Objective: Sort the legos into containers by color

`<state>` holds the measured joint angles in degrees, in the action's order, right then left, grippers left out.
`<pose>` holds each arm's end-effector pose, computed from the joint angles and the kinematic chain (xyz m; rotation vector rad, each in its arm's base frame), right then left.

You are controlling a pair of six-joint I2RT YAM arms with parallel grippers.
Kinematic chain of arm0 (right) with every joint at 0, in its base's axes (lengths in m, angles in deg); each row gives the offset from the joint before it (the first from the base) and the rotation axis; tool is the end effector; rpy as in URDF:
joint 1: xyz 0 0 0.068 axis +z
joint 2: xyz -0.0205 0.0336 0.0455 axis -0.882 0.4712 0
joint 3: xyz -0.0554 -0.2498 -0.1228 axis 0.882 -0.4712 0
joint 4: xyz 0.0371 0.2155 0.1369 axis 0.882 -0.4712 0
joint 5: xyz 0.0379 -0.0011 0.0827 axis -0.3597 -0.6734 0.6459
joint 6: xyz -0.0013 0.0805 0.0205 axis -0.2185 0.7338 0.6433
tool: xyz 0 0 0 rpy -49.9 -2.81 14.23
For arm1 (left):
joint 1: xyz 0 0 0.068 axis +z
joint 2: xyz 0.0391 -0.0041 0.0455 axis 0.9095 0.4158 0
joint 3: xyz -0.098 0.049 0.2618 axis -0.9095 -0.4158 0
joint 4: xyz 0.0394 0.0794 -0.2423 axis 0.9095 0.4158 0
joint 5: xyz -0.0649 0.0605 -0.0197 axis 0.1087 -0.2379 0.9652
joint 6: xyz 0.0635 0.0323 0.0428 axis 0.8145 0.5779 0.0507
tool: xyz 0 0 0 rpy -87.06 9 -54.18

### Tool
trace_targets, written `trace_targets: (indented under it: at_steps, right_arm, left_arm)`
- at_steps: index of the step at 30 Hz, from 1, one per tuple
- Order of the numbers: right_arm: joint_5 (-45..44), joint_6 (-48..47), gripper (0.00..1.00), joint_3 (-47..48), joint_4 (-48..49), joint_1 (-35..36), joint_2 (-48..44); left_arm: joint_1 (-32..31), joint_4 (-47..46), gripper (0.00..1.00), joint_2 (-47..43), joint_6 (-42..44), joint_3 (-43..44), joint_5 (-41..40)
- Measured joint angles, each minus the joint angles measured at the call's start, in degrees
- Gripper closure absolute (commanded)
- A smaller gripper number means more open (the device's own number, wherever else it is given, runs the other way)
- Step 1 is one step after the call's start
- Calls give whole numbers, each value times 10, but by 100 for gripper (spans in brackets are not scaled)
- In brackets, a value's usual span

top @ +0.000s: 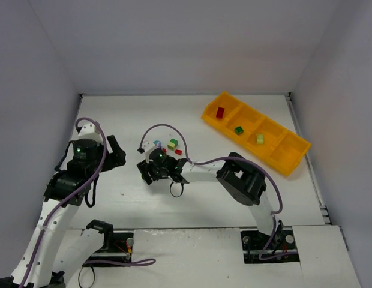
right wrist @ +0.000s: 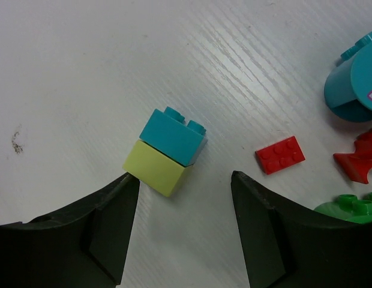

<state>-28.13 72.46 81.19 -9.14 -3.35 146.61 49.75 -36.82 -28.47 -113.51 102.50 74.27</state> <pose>0.2572 0.4310 0.1585 -0.8925 1.9094 0.8383 0.1649 -0.0402 0.3523 -0.2970 2.0503 -0.4066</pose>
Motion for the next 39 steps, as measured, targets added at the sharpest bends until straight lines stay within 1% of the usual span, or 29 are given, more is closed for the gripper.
trace_targets:
  at_steps: [14, 21, 27, 33, 39]
  right_arm:
    - [-17, 15, 42, 1, 16, 4, 6]
    - [-52, -10, 44, -1, 12, 0, 6]
    - [-62, -29, 45, -15, 13, -21, -1]
    - [-55, -37, 45, -33, 13, -37, -15]
    - [-15, -40, 43, -45, 14, -37, -25]
  left_arm:
    - [0, 3, 27, -1, 0, -15, 7]
    - [0, 3, 27, -1, -2, -19, 13]
    - [0, -2, 27, -1, -4, -21, 17]
    - [0, -9, 28, 1, -8, -21, 18]
    - [0, -10, 27, 3, -8, -21, 18]
